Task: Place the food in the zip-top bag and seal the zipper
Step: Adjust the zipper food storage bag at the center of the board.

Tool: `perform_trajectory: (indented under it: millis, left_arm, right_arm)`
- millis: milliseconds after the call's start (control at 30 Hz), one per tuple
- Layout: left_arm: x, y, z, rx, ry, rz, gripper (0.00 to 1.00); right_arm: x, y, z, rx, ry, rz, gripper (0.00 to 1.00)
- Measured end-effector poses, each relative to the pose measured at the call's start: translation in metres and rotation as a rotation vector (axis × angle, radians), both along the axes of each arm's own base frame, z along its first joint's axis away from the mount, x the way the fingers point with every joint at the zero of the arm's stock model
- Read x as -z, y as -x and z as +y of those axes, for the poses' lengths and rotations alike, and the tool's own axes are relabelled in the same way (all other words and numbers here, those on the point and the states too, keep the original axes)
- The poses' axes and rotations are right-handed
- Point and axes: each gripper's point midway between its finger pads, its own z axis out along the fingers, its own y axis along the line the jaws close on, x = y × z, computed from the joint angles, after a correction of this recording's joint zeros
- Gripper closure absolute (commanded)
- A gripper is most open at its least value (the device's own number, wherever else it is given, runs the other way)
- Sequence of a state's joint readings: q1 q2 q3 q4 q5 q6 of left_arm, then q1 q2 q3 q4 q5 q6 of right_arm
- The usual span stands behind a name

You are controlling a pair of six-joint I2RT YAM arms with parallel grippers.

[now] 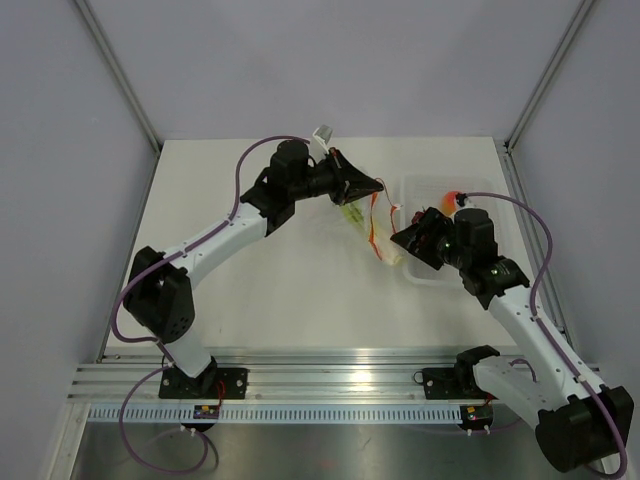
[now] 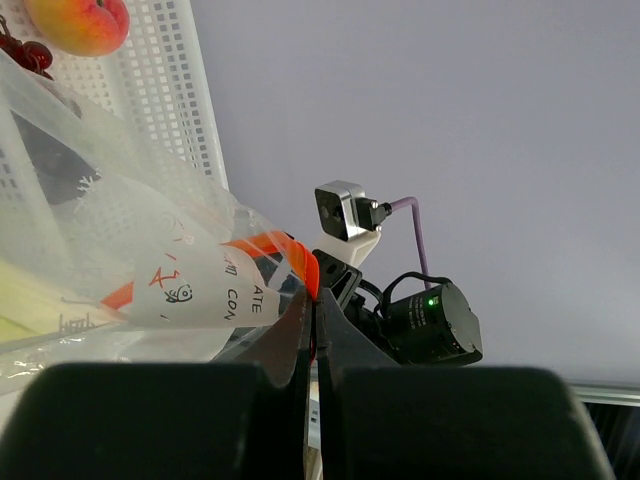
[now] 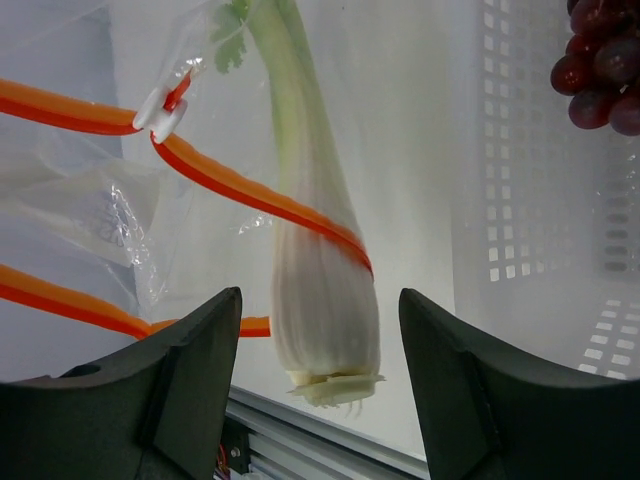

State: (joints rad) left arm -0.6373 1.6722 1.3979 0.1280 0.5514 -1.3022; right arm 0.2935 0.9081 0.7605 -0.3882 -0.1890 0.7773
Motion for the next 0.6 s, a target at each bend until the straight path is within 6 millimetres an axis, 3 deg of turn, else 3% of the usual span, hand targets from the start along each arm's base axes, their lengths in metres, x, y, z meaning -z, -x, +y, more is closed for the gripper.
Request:
perform_trajectory:
  millis: [333, 467, 600]
  left_arm:
    - [-0.001, 0.005, -0.004, 0.013, 0.003, 0.004, 1.0]
    - [-0.002, 0.007, -0.004, 0.016, 0.003, 0.005, 1.0]
    - [-0.006, 0.009, -0.002, 0.016, 0.008, -0.001, 1.0]
  right_arm:
    - [0.006, -0.022, 0.002, -0.019, 0.071, 0.015, 0.26]
    - [0.008, -0.03, 0.0, -0.011, 0.097, 0.019, 0.35]
    - [0.01, -0.036, 0.003, -0.016, 0.099, 0.019, 0.49]
